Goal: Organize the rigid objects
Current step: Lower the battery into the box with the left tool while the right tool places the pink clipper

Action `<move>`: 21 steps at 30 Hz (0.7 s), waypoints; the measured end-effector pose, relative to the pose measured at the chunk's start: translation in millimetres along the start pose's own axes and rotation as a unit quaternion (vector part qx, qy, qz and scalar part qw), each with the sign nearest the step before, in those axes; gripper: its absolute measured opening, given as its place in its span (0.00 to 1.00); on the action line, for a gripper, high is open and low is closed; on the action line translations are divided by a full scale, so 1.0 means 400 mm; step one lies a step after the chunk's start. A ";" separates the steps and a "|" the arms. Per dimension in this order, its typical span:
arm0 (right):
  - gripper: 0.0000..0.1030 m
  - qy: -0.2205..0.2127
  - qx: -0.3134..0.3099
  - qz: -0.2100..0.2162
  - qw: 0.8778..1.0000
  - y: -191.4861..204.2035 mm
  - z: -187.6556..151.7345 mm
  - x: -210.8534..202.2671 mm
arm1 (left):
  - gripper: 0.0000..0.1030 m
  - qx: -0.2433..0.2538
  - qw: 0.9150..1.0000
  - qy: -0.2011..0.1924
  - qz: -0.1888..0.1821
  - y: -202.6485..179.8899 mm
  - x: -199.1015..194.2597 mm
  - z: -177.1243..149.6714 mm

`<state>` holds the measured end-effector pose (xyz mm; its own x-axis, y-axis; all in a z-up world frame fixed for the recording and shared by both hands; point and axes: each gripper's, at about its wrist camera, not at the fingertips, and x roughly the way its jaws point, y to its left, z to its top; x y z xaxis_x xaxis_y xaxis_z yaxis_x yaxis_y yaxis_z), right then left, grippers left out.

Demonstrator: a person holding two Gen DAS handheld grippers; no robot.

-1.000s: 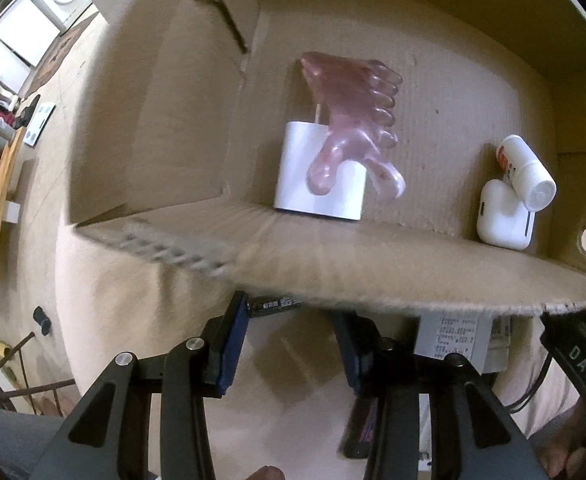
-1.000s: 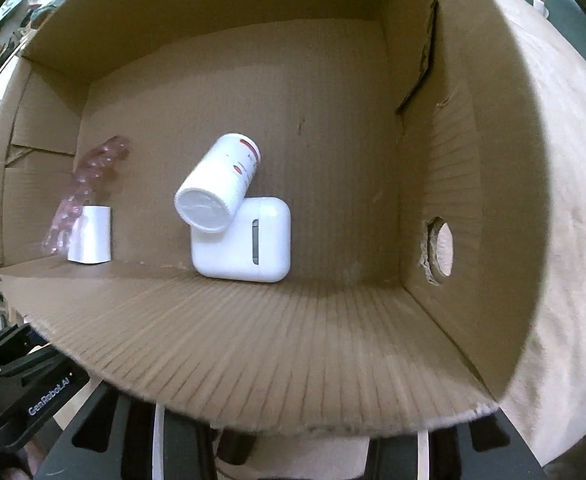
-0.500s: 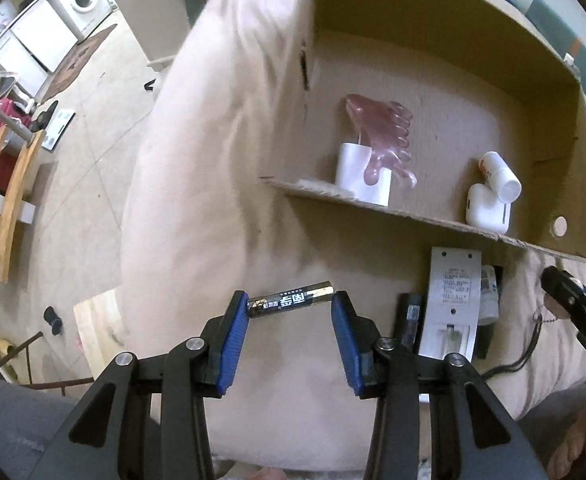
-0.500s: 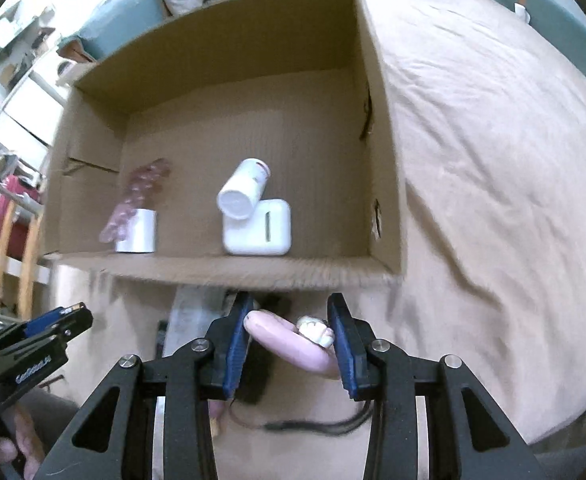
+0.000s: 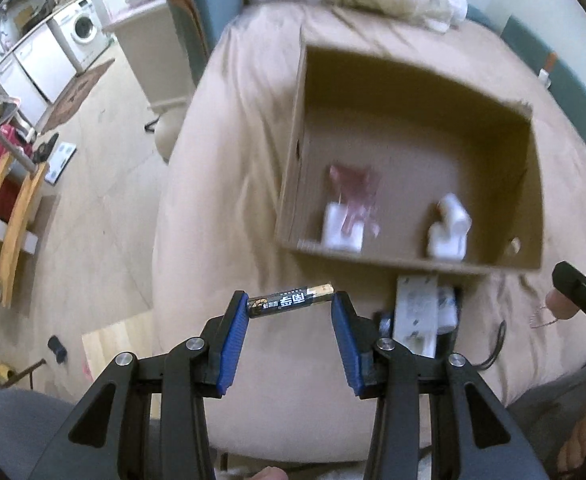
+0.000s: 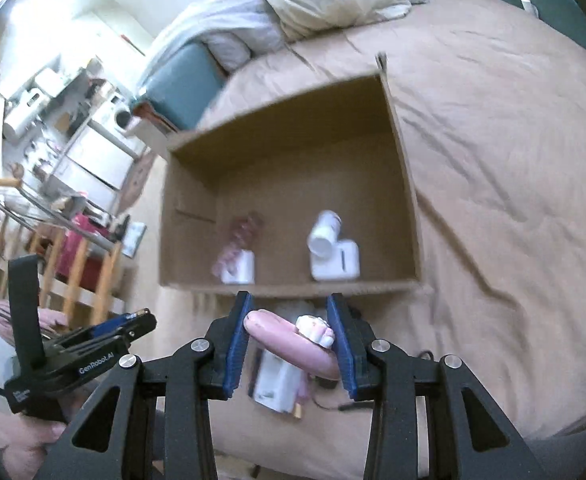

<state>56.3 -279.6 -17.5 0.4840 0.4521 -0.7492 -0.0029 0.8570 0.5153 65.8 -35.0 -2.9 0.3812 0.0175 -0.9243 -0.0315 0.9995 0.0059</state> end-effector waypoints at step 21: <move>0.39 0.010 -0.039 -0.050 0.998 -0.005 0.157 0.145 | 0.38 0.104 0.994 -0.029 0.003 -0.174 0.136 0.161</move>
<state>139.5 -270.7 -35.8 0.4670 0.3680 -0.8040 -0.0235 0.9141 0.4048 148.4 -102.0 -29.1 0.4346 0.0186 -0.9004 0.1556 0.9832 0.0954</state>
